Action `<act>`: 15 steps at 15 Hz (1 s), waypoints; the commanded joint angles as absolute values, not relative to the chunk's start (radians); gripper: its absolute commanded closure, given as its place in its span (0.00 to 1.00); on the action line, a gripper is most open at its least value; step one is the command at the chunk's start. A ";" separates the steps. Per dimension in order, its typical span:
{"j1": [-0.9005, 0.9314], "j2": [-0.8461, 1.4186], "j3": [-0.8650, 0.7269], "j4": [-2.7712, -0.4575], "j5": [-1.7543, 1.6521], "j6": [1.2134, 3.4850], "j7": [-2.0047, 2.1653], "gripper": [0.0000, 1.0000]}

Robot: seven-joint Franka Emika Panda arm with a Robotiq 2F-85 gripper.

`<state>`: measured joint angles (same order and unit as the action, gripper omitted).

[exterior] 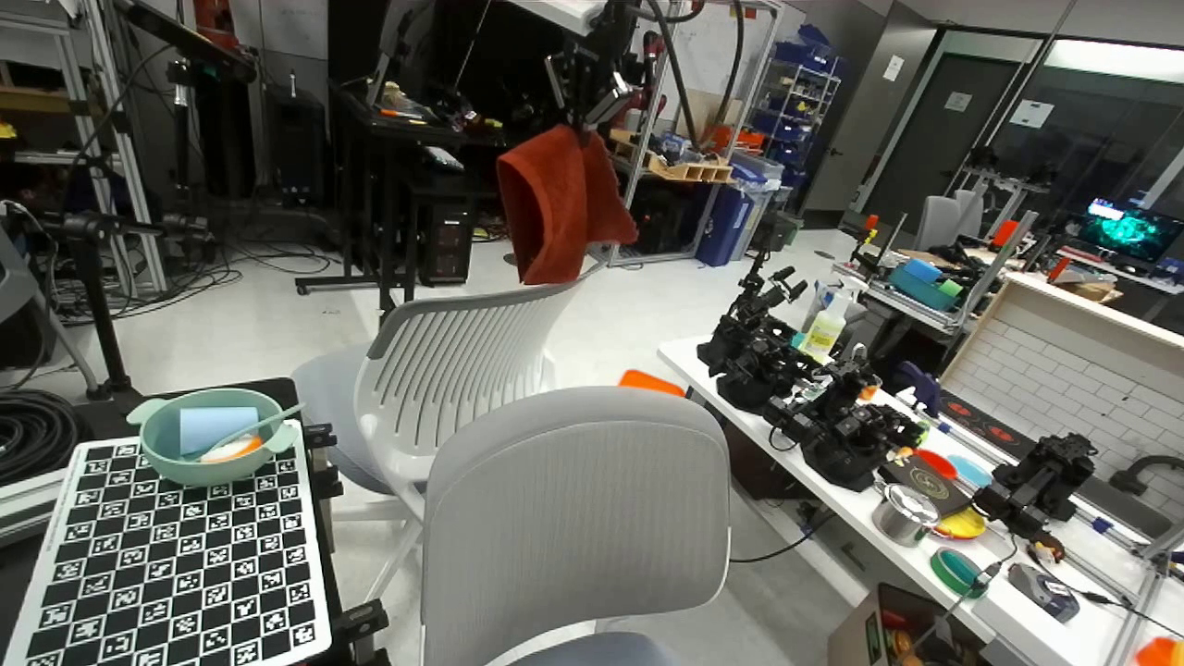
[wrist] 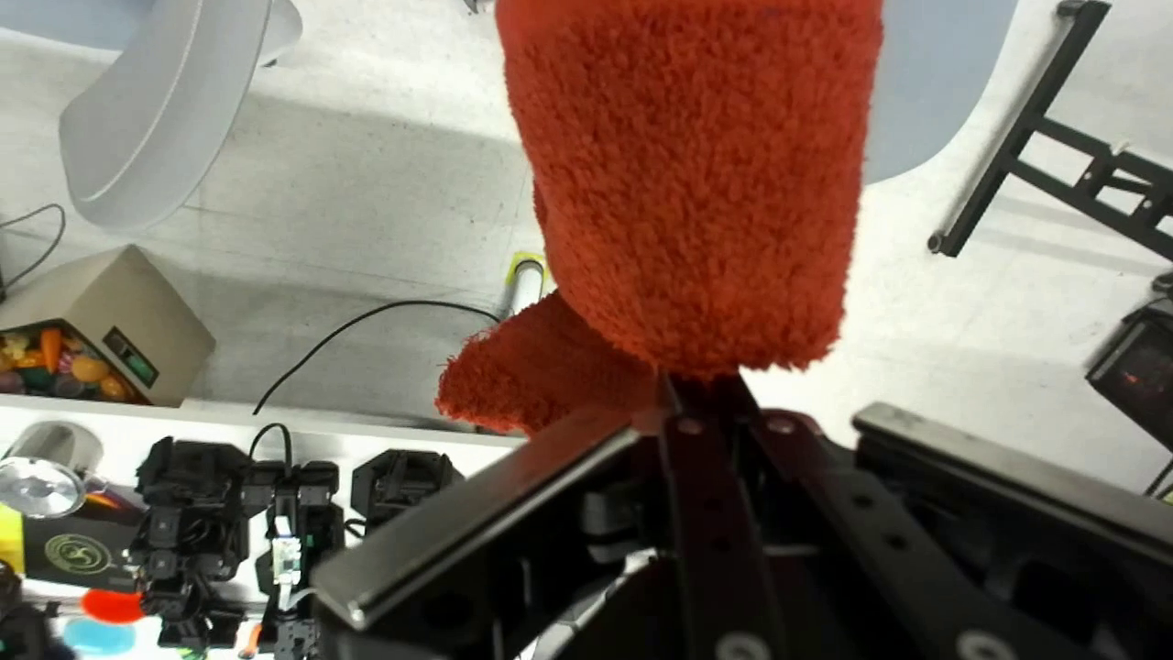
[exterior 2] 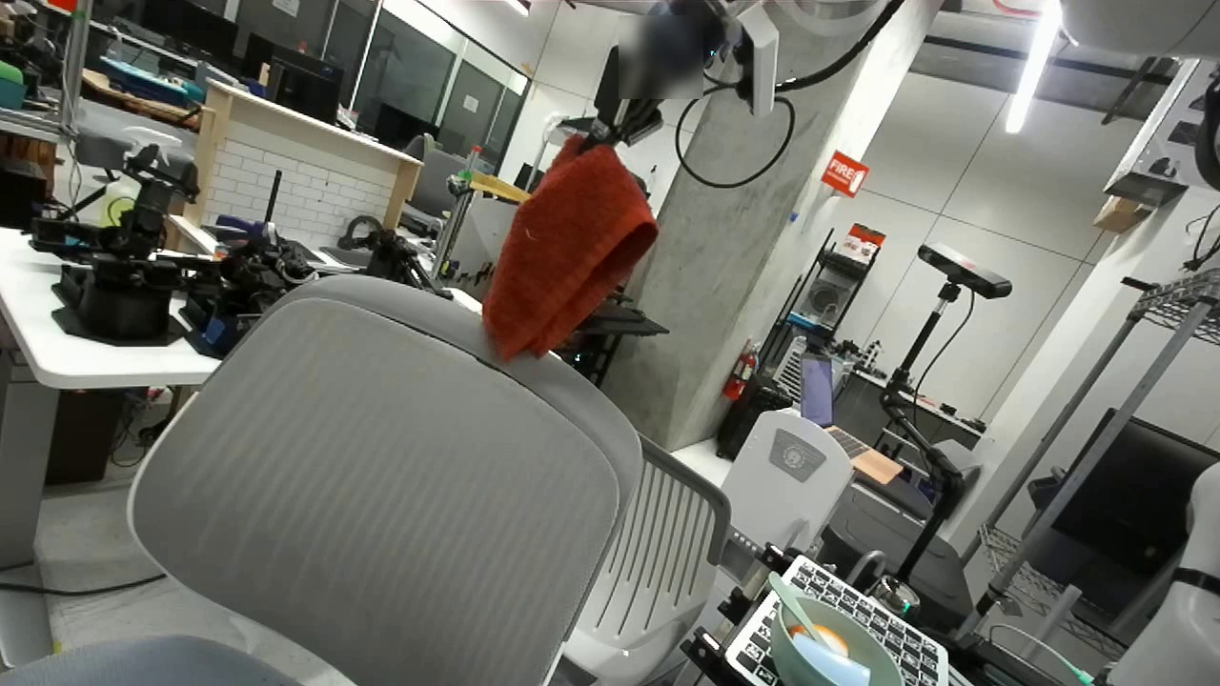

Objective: Shift the towel to the chair on the left, then back to the one on the right

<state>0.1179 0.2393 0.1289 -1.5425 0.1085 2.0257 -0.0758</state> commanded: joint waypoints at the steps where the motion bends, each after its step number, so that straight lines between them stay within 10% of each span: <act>1: 0.091 0.223 0.120 -1.468 0.136 1.976 -0.095 0.99; 15: 0.094 0.277 0.126 -1.485 0.121 2.013 -0.088 0.99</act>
